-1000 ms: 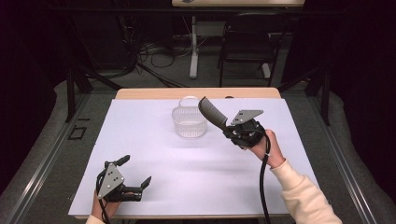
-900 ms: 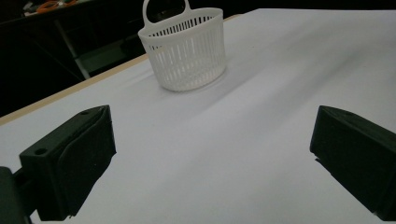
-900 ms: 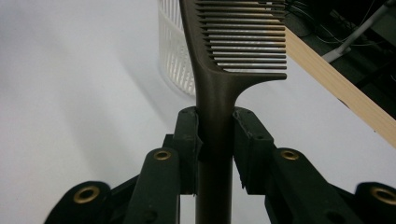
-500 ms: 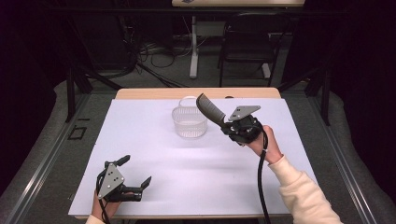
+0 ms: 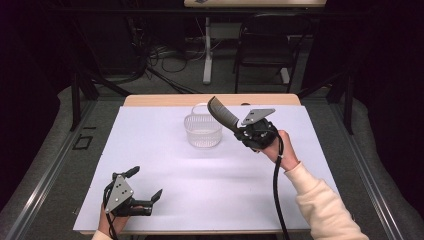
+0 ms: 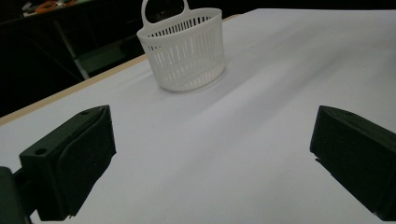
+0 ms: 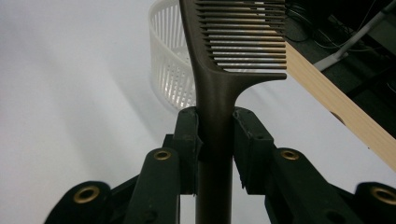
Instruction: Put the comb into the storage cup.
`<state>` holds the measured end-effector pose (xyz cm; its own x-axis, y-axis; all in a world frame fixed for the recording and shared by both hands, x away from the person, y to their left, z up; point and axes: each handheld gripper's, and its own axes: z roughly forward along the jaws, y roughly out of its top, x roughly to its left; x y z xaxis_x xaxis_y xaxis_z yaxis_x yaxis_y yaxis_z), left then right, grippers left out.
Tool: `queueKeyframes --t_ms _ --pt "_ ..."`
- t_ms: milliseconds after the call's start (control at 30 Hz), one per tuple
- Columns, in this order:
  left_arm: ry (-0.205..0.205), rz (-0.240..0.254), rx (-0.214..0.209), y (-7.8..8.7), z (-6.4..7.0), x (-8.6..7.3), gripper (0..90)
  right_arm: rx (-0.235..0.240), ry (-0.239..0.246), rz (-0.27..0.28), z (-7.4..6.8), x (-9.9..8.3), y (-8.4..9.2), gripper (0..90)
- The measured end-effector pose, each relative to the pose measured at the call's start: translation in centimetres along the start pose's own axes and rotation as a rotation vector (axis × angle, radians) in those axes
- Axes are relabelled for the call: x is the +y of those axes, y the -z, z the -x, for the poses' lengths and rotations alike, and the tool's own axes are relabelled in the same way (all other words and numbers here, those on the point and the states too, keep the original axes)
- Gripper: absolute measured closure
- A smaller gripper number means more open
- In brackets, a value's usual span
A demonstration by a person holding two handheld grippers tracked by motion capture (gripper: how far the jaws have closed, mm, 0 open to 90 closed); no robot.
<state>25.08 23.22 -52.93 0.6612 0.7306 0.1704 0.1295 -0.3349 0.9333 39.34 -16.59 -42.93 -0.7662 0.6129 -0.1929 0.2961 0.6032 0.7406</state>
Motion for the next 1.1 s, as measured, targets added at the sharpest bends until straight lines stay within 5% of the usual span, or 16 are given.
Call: queueKeyframes --t_ms 1100 --pt "0.015 0.004 0.004 0.0 -0.1 0.0 0.2 -0.012 -0.019 -0.011 1.5 1.6 -2.9 72.4"
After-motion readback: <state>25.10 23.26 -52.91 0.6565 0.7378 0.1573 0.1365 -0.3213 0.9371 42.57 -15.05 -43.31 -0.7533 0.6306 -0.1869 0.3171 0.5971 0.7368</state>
